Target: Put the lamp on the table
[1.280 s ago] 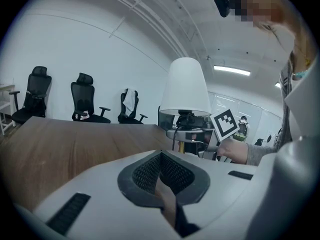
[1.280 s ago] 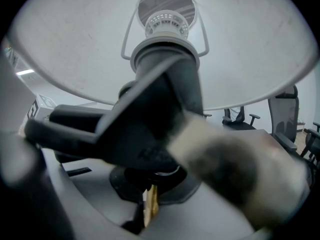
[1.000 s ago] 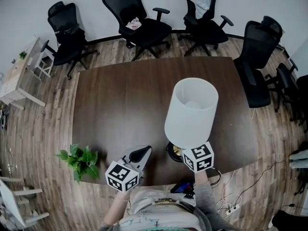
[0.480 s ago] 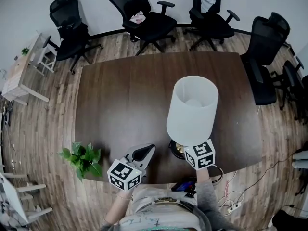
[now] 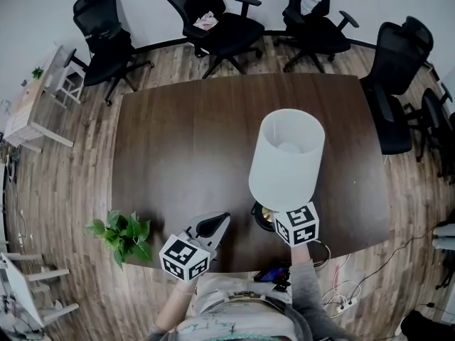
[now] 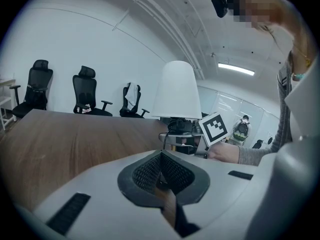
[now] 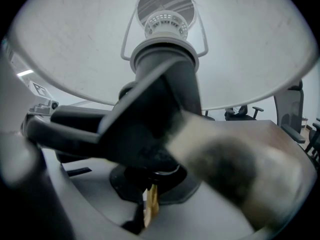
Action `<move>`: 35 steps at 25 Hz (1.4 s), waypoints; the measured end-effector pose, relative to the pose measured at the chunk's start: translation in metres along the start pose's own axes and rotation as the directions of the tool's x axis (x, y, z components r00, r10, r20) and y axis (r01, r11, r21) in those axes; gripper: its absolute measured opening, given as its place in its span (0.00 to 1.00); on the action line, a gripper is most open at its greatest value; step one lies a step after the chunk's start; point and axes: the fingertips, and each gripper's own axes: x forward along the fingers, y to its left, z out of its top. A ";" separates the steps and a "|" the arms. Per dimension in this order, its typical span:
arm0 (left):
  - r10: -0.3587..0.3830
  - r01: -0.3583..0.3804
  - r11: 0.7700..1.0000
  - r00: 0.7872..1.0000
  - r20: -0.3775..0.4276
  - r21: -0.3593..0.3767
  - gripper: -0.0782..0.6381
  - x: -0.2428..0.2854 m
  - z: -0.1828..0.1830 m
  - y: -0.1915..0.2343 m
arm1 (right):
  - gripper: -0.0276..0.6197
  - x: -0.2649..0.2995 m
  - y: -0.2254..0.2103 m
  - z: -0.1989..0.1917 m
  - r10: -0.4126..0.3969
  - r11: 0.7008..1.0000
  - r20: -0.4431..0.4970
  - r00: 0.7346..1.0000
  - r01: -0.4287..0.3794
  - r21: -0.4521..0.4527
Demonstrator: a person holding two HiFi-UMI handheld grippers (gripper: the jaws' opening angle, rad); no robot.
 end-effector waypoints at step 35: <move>-0.029 0.028 0.999 0.998 0.063 0.026 0.13 0.013 0.023 0.000 | 0.07 0.019 0.005 -0.015 0.052 0.997 -0.026 0.998 -0.054 -0.055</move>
